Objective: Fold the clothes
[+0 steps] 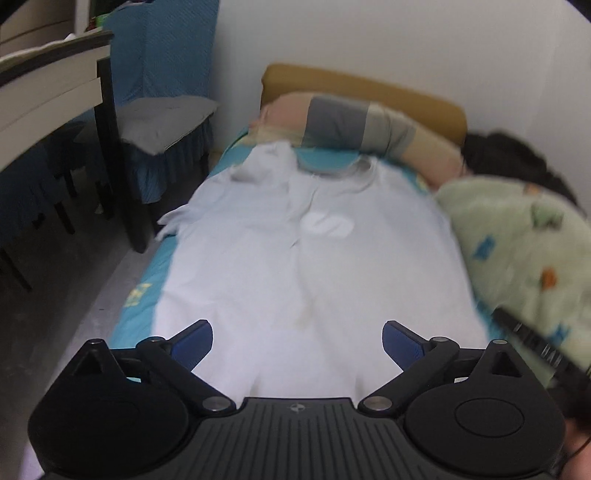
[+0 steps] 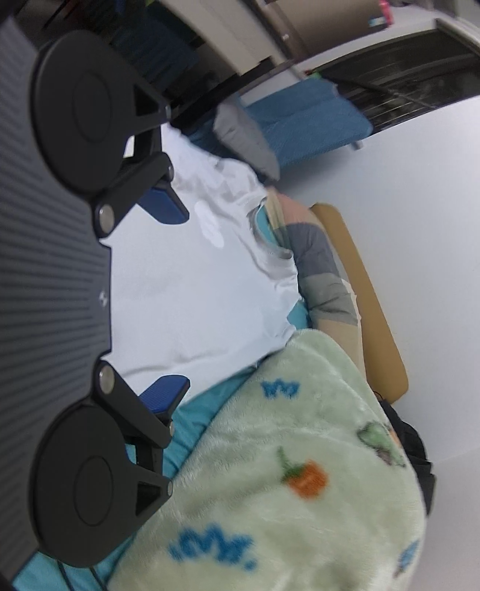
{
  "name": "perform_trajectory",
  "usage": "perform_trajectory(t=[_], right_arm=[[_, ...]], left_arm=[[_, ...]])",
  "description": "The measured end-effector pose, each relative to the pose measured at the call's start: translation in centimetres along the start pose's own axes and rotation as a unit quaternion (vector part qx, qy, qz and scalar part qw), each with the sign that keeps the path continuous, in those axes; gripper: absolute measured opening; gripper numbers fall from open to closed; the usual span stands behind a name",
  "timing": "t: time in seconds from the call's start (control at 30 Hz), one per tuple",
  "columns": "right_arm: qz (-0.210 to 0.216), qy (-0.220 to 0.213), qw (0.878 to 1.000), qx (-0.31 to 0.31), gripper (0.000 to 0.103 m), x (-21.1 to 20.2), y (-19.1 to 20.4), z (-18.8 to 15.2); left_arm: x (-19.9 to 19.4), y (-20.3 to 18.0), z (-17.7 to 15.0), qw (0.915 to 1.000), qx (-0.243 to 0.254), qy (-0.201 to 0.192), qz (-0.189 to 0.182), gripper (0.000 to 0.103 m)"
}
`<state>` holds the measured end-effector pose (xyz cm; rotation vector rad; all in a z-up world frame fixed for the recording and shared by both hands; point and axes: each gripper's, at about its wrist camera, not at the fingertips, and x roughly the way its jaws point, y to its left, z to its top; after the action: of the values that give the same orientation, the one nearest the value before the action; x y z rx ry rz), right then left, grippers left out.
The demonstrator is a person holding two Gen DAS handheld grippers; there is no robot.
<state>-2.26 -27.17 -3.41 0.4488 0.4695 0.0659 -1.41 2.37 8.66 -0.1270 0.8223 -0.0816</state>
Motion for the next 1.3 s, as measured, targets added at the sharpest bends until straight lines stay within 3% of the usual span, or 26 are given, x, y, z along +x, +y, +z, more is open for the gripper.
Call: perform_trajectory(t=[0.13,0.2,0.23,0.3,0.4,0.5,0.63,0.67,0.7,0.8,0.93,1.03,1.2,1.27,1.3], right_arm=[[0.026,0.008,0.999,0.016,0.090,2.7,-1.1,1.3],[0.023,0.006,0.999,0.021,0.090,5.1,-1.7,2.2],[0.016,0.005,1.000,0.016,0.090,6.5,-1.8,2.7],[-0.008,0.011,1.000,-0.008,0.076,9.9,-1.9,3.7],[-0.059,0.015,0.997,-0.046,0.077,15.4,-2.4,5.3],[-0.098,0.016,0.994,-0.035,0.077,20.3,-4.2,6.6],[-0.096,0.023,0.995,-0.022,0.074,24.5,-5.1,7.1],[-0.093,0.024,0.995,-0.021,0.065,25.4,-5.2,7.2],[-0.091,0.027,0.995,-0.041,0.047,25.9,-4.5,7.1],[-0.102,0.027,0.984,-0.141,0.015,26.8,-1.3,7.0],[-0.107,0.002,0.961,-0.253,0.015,26.8,3.4,6.5],[-0.093,0.018,0.941,-0.326,0.009,27.7,6.7,4.7],[-0.045,0.085,0.913,-0.398,0.008,29.1,10.0,0.5],[-0.026,0.079,0.921,-0.381,0.012,28.6,10.2,0.6],[-0.012,0.083,0.932,-0.354,0.017,28.1,9.9,1.1]], left_arm=[[3.3,0.9,-2.2,0.9983,-0.045,-0.026,-0.028,0.100],[5.1,3.0,-3.9,0.9983,-0.039,-0.041,-0.018,0.099],[5.4,3.5,-4.6,0.9986,-0.026,-0.046,0.002,0.099],[6.4,4.2,-5.3,0.9987,-0.027,-0.044,0.006,0.098],[8.2,4.7,-5.9,0.9985,-0.043,-0.033,-0.010,0.098],[10.0,4.2,-5.6,0.9976,-0.050,-0.032,-0.036,0.098],[12.8,3.4,-5.1,0.9978,-0.040,-0.026,-0.045,0.097],[13.6,3.4,-4.9,0.9976,-0.044,-0.021,-0.049,0.097],[14.2,3.5,-4.8,0.9974,-0.048,-0.016,-0.051,0.096],[15.4,3.6,-4.4,0.9970,-0.056,-0.010,-0.053,0.094],[14.8,5.5,-3.1,0.9962,-0.064,-0.030,-0.050,0.088],[13.7,7.7,-2.6,0.9938,-0.097,-0.049,-0.022,0.088],[12.4,10.4,-2.1,0.9883,-0.137,-0.066,0.013,0.084],[12.6,10.1,-2.4,0.9891,-0.134,-0.060,0.014,0.084],[12.6,9.9,-2.5,0.9897,-0.131,-0.057,0.013,0.084]])
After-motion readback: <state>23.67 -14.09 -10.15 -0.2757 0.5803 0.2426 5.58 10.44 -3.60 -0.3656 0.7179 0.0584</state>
